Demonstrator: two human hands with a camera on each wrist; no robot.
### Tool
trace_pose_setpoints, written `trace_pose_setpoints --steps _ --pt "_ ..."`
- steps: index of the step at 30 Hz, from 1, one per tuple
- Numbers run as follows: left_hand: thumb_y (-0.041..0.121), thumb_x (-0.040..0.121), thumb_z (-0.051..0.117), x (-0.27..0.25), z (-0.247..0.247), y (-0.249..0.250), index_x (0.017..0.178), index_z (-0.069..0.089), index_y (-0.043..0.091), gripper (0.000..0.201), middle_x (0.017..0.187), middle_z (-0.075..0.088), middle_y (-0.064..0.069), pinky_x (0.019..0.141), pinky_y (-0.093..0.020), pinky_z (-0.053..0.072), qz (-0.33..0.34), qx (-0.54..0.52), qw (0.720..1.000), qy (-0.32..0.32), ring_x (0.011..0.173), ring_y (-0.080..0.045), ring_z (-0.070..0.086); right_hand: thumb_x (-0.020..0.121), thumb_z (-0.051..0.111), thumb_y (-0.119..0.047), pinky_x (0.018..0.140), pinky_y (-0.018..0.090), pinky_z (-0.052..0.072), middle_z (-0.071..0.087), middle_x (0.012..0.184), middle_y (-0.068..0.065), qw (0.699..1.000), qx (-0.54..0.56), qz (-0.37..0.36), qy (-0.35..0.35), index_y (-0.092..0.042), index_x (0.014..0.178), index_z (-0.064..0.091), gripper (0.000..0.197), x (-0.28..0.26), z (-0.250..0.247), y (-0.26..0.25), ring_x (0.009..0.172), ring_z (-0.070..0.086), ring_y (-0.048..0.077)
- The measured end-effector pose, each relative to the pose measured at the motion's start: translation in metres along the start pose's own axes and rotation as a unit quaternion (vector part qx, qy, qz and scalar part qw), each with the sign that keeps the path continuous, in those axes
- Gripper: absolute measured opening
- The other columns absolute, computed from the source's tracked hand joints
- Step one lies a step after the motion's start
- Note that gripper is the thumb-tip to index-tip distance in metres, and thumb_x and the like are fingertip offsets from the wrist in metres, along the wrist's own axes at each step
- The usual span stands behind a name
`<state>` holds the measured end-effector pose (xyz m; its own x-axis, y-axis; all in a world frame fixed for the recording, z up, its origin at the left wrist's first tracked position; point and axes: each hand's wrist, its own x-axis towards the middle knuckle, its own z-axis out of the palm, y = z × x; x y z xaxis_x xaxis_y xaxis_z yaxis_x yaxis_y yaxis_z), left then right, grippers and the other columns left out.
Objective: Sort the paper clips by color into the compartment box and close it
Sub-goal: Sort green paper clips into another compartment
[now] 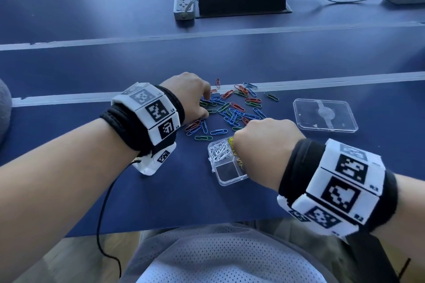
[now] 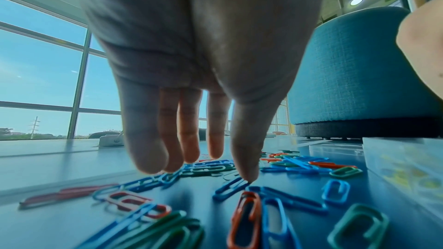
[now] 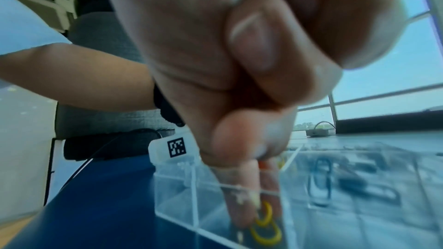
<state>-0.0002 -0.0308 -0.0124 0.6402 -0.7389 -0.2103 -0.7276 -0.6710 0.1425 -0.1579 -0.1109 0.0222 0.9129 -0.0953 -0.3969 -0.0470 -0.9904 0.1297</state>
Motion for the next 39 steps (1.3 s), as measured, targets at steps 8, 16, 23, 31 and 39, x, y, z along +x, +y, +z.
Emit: trace_pose_setpoints --steps 8,16,23,31,39 --pt "0.023 0.082 0.063 0.001 0.001 -0.002 0.094 0.067 0.02 0.014 0.093 0.063 -0.002 0.078 -0.029 0.045 0.001 -0.017 1.0 -0.002 0.093 -0.024 0.059 0.083 0.058 -0.026 0.063 0.029 0.038 0.037 0.061 -0.004 0.997 0.073 0.019 0.005 -0.016 0.07 0.048 0.019 0.009 0.006 0.007 0.053 0.04 0.021" --pt "0.013 0.078 0.056 0.002 0.001 -0.001 0.07 0.061 0.025 0.015 0.064 0.051 0.007 0.067 -0.026 0.041 0.014 -0.014 1.0 0.001 0.077 -0.022 0.055 0.084 0.057 -0.038 0.07 0.032 0.049 0.048 0.067 0.002 0.983 0.17 0.012 0.064 -0.015 0.071 0.059 0.026 0.018 -0.003 0.023 0.074 0.053 0.03" --pt "0.016 0.075 0.057 0.001 0.002 -0.004 0.07 0.059 0.021 0.007 0.061 0.048 0.011 0.069 -0.027 0.046 0.022 -0.026 0.999 0.015 0.074 -0.022 0.054 0.085 0.058 -0.038 0.068 0.031 0.046 0.046 0.068 0.0 0.99 0.126 0.009 0.062 -0.019 0.078 0.058 0.02 0.013 -0.009 0.019 0.073 0.049 0.027" --pt "0.017 0.076 0.057 0.007 -0.003 -0.009 0.069 0.061 0.022 0.01 0.062 0.052 0.011 0.074 -0.032 0.052 0.022 -0.037 0.999 0.018 0.073 -0.02 0.056 0.086 0.054 -0.019 0.061 0.03 0.032 0.027 0.063 -0.003 0.999 -0.014 -0.017 0.023 -0.015 0.064 0.03 0.032 0.005 0.0 -0.001 0.062 0.033 0.023" --pt "0.018 0.075 0.057 0.0 -0.014 0.004 0.072 0.058 0.017 0.004 0.061 0.056 0.006 0.063 -0.022 0.043 0.05 -0.116 0.992 0.029 0.06 -0.01 0.051 0.084 0.053 -0.014 0.062 0.03 0.032 0.028 0.062 -0.003 1.0 0.003 -0.003 0.014 -0.017 0.06 0.026 0.036 0.01 -0.003 0.002 0.058 0.032 0.022"
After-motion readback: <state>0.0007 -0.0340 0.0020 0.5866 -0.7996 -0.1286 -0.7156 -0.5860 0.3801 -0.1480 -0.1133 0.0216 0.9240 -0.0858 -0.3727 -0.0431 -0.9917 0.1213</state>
